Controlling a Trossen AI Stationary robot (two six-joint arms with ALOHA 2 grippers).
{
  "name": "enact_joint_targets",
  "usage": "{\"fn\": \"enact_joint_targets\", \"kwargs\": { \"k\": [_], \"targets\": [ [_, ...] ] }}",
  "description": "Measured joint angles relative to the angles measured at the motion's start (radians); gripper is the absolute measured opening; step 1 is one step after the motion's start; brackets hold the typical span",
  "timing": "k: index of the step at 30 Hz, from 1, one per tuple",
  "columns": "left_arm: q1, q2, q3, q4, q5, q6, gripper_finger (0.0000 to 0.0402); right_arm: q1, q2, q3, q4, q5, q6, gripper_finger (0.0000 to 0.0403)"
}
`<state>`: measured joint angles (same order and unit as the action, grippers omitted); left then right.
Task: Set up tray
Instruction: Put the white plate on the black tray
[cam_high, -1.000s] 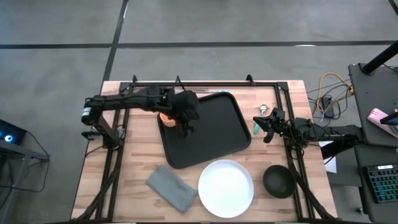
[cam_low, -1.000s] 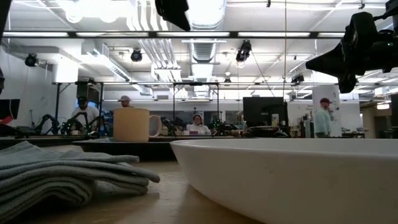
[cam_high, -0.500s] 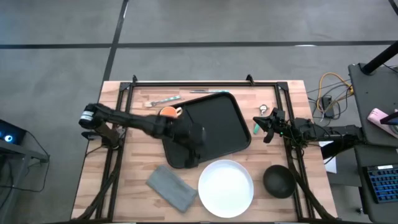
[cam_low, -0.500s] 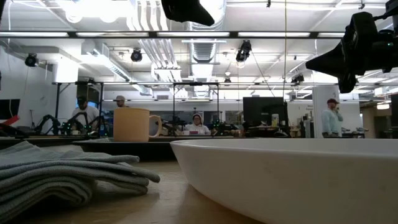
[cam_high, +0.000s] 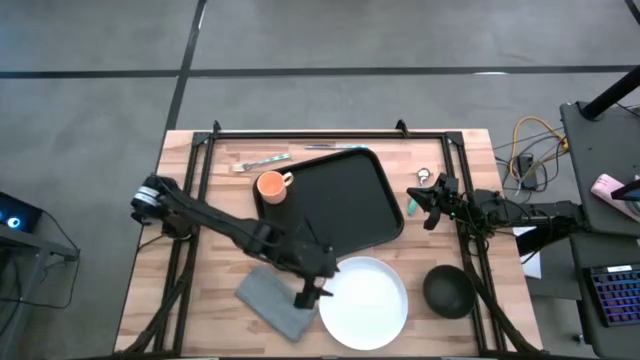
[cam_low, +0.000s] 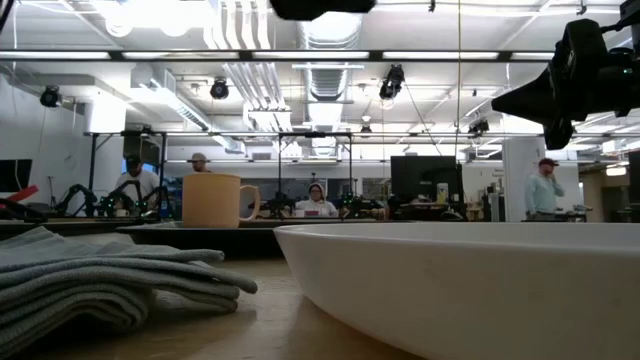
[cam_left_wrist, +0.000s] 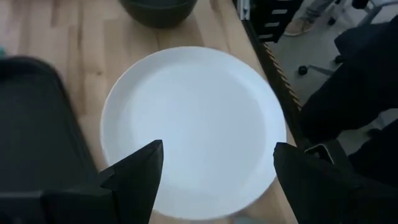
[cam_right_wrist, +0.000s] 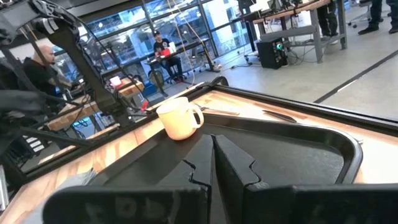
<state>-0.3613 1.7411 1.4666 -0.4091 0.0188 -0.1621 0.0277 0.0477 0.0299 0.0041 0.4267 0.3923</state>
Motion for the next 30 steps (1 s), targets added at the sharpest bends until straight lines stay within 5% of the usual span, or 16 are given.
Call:
{"fn": "enact_joint_targets", "kwargs": {
  "k": [14, 23, 30],
  "targets": [
    [-0.066, 0.26, 0.338, -0.378, 0.081, 0.215, 0.0282, 0.0, 0.009, 0.0, 0.0, 0.0, 0.0, 0.0008],
    [-0.134, 0.346, 0.331, -0.369, 0.085, 0.37, 0.0282, 0.0, 0.022, 0.0, 0.0, 0.0, 0.0, 0.0008],
    [-0.175, 0.368, 0.276, -0.234, -0.068, 0.452, 0.0282, 0.0, 0.025, 0.0, 0.002, 0.0, 0.0, 0.0008]
  ]
}}
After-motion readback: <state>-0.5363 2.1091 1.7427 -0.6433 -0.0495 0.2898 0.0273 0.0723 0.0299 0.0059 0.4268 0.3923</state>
